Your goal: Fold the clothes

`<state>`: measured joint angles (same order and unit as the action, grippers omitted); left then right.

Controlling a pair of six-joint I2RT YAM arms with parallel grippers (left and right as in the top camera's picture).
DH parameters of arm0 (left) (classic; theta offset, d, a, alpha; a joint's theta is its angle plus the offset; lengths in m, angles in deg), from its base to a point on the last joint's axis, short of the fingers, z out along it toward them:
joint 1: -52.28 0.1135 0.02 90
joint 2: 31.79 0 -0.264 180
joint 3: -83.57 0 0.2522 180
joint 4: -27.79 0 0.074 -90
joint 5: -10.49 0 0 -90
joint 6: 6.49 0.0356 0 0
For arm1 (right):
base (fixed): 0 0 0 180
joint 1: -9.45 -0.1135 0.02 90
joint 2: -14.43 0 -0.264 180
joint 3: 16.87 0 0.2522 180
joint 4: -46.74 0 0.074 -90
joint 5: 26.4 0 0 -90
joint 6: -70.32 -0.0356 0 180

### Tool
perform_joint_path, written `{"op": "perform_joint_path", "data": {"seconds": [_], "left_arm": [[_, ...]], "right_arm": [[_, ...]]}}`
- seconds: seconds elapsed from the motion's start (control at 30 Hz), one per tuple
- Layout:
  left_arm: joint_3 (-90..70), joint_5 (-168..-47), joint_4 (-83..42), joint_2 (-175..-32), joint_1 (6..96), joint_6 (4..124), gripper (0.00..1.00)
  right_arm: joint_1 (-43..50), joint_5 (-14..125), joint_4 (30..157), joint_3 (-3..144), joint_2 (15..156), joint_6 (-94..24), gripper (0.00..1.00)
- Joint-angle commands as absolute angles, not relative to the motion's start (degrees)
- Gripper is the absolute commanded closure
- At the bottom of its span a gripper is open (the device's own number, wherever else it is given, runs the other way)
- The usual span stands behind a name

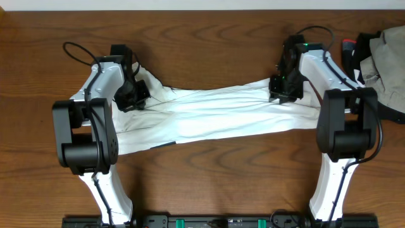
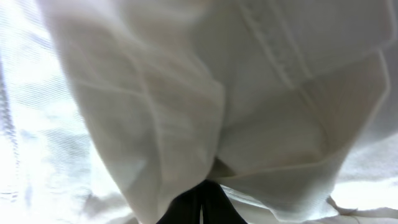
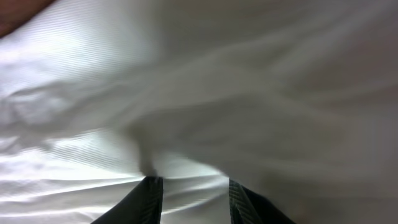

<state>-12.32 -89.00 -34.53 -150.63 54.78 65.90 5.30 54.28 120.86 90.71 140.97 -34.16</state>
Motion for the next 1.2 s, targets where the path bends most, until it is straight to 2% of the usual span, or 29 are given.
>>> {"op": "perform_joint_path", "data": {"seconds": [0.0,0.17,0.43,0.6,0.7,0.83,0.9,1.1,1.17], "left_arm": [[-10.9,-85.0,-34.5,-151.6,56.9,67.7,0.94],[-12.6,-84.8,-35.0,-150.7,57.1,69.3,0.94],[-13.7,-84.9,-36.4,-142.0,57.0,69.3,0.94],[-13.7,-86.6,-37.8,-134.5,56.0,69.3,0.94],[-13.7,-95.9,-38.5,-131.1,54.4,69.1,0.93],[-12.9,-103.0,-39.3,-131.4,49.8,68.8,0.93],[-11.3,-103.1,-39.1,-132.3,46.1,66.6,0.94],[-8.6,-103.8,-34.6,-136.5,34.7,62.3,0.94],[-8.4,-104.1,-32.0,-138.3,32.0,60.4,0.94]], "right_arm": [[8.1,59.4,120.5,89.6,140.8,-34.9,0.7],[9.8,66.3,121.0,90.3,140.5,-37.9,0.72],[10.9,68.8,124.9,95.0,135.4,-37.6,0.7],[9.8,67.7,126.3,95.6,128.1,-37.4,0.62],[7.9,57.6,128.0,95.6,124.4,-32.8,0.6],[4.3,46.5,128.2,95.0,124.3,-28.3,0.67],[1.4,45.0,126.7,93.4,124.9,-28.2,0.72],[-6.3,41.6,121.1,89.0,127.4,-30.0,0.94],[-8.2,41.7,119.2,87.9,128.6,-32.0,0.97]]}}
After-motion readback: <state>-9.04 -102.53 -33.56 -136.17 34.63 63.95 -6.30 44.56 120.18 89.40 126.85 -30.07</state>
